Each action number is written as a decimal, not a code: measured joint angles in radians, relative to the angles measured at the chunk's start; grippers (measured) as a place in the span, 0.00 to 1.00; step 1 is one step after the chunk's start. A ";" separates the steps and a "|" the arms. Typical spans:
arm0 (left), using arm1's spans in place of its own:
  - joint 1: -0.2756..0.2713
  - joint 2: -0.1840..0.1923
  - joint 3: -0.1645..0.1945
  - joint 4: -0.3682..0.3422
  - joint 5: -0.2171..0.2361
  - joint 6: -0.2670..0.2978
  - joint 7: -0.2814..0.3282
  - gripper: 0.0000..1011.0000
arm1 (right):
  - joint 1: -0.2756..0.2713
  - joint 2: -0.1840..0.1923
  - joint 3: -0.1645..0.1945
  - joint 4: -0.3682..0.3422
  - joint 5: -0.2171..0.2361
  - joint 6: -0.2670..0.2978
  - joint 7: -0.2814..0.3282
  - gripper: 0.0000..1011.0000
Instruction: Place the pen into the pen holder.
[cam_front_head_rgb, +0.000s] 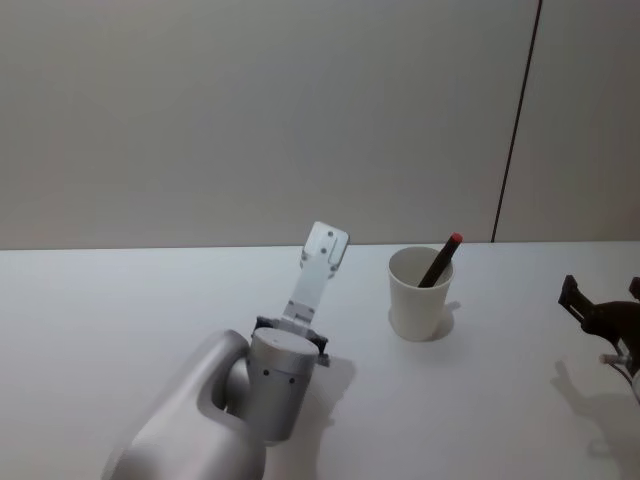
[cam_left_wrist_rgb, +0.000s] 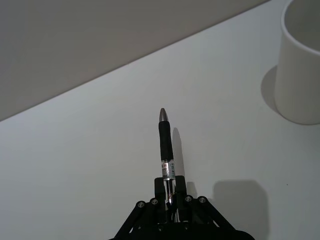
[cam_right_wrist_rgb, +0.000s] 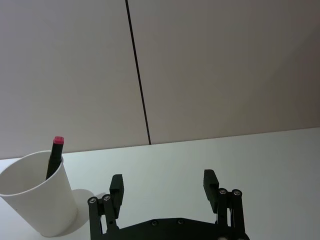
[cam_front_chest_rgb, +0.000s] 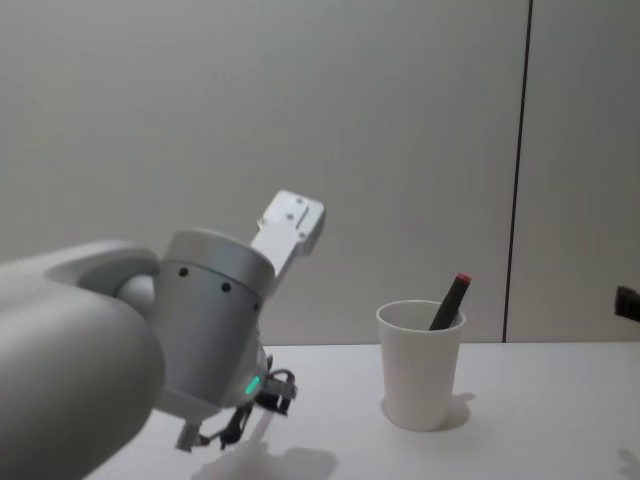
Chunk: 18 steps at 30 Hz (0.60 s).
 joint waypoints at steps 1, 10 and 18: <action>0.000 0.000 0.000 0.000 0.000 0.000 0.000 0.13 | 0.000 0.000 0.000 0.000 0.000 0.000 0.000 0.99; 0.034 0.032 -0.013 -0.107 0.050 -0.080 -0.037 0.13 | 0.000 0.000 0.000 0.000 0.000 0.000 0.000 0.99; 0.061 0.058 -0.022 -0.162 0.074 -0.187 -0.094 0.13 | 0.000 0.000 0.000 0.000 0.000 0.000 0.000 0.99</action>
